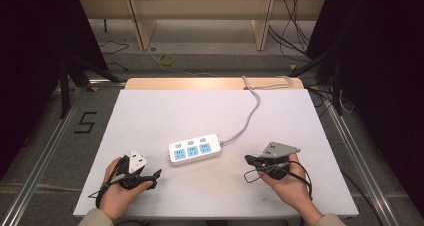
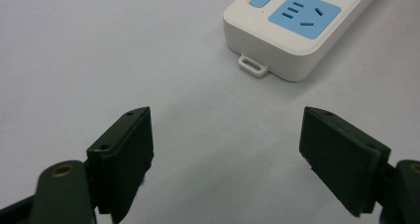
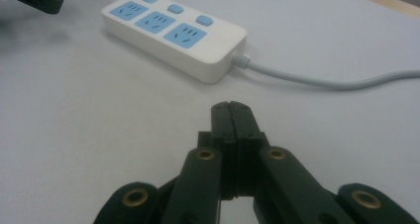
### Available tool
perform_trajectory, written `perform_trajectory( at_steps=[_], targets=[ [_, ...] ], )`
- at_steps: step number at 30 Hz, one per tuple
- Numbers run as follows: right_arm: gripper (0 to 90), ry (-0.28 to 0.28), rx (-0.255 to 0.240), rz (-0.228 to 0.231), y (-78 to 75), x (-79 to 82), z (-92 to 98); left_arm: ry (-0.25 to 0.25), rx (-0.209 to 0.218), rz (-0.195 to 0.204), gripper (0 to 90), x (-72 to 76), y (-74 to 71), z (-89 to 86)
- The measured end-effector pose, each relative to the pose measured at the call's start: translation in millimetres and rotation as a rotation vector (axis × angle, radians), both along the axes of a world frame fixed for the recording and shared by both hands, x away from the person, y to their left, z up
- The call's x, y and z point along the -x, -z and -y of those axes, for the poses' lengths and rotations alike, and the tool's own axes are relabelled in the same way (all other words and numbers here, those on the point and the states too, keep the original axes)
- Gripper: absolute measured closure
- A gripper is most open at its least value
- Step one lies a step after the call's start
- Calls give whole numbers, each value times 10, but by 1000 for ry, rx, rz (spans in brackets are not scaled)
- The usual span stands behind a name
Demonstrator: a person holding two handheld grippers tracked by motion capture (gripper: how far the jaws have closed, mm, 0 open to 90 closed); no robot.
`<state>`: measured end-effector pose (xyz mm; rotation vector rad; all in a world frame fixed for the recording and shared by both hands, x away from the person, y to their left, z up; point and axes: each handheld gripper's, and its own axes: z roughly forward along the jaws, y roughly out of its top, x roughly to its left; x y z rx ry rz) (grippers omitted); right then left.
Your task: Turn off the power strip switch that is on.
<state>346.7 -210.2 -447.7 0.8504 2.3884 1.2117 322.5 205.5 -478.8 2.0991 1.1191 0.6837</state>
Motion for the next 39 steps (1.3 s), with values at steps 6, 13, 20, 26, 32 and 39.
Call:
perform_trajectory(
  at_steps=[6, 13, 20, 26, 32, 39],
  targets=[
    [900, -5, 1, 2, -8, -15, -38, 1, -3, 2, 208, -1, -2, 1],
    [900, -11, 2, 2, -19, -35, -74, 0, -3, 3, 208, -2, -1, -3],
    [900, -19, 5, -1, -25, -47, -118, 1, -6, 2, 208, -6, -3, -6],
    [900, -29, 8, 0, -37, -64, -178, 2, -6, 2, 208, -6, -4, -4],
    [900, -36, 8, 0, -47, -76, -227, 3, -6, 2, 208, -6, -4, -4],
    [900, -39, 8, 0, -59, -90, -267, 3, -5, 3, 208, -6, -5, -2]
  ],
)
